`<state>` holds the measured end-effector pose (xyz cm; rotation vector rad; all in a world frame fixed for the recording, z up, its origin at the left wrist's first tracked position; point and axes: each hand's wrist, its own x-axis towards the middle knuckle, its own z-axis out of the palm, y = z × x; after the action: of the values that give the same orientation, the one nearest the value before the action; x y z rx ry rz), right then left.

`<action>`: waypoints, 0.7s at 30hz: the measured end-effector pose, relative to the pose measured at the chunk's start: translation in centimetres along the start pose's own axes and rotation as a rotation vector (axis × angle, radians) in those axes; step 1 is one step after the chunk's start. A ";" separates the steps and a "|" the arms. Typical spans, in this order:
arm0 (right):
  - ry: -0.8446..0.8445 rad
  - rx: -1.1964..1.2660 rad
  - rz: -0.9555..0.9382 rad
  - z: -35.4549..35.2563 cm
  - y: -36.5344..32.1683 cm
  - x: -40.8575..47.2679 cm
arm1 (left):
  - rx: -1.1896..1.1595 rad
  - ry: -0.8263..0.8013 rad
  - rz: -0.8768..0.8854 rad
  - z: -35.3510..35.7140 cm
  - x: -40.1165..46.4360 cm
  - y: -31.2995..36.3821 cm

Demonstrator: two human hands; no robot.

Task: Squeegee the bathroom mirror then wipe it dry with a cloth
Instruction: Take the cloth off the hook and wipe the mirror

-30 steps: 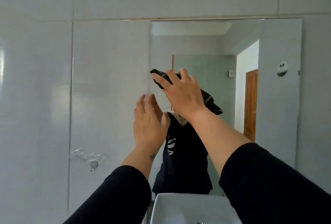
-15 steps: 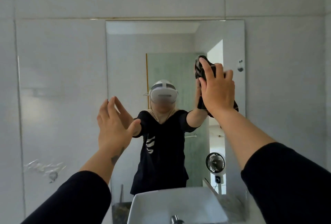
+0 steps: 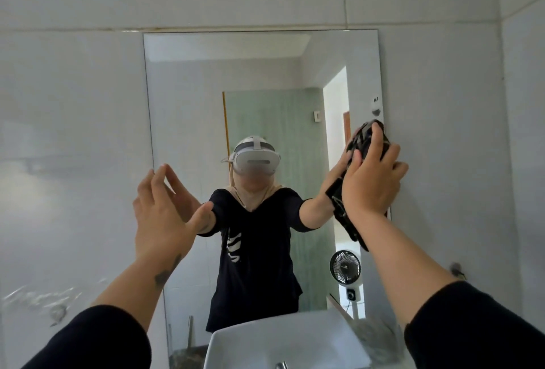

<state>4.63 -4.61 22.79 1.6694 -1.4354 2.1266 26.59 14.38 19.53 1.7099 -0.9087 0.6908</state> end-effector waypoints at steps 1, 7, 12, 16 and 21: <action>0.004 0.003 -0.017 0.1 -0.6 -0.9 | 0.000 -0.003 0.004 0.0 0.0 0.0; -0.022 0.020 -0.260 0.7 -6.3 -5.1 | 0.036 -0.065 0.042 -0.5 -0.2 0.2; -0.131 0.024 -0.453 1.5 -11.4 -8.0 | -0.011 -0.124 0.054 -1.4 -0.1 -0.4; -0.190 -0.020 -0.703 2.2 -14.5 -10.9 | -0.083 -0.117 0.130 -2.1 -0.1 -1.3; -0.269 -0.026 -0.885 2.1 -15.9 -14.2 | -0.099 -0.016 0.106 -2.4 -2.1 -3.4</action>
<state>20.87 9.23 21.13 2.0858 -0.5387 1.4147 28.23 17.76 16.85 1.5905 -1.0342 0.6908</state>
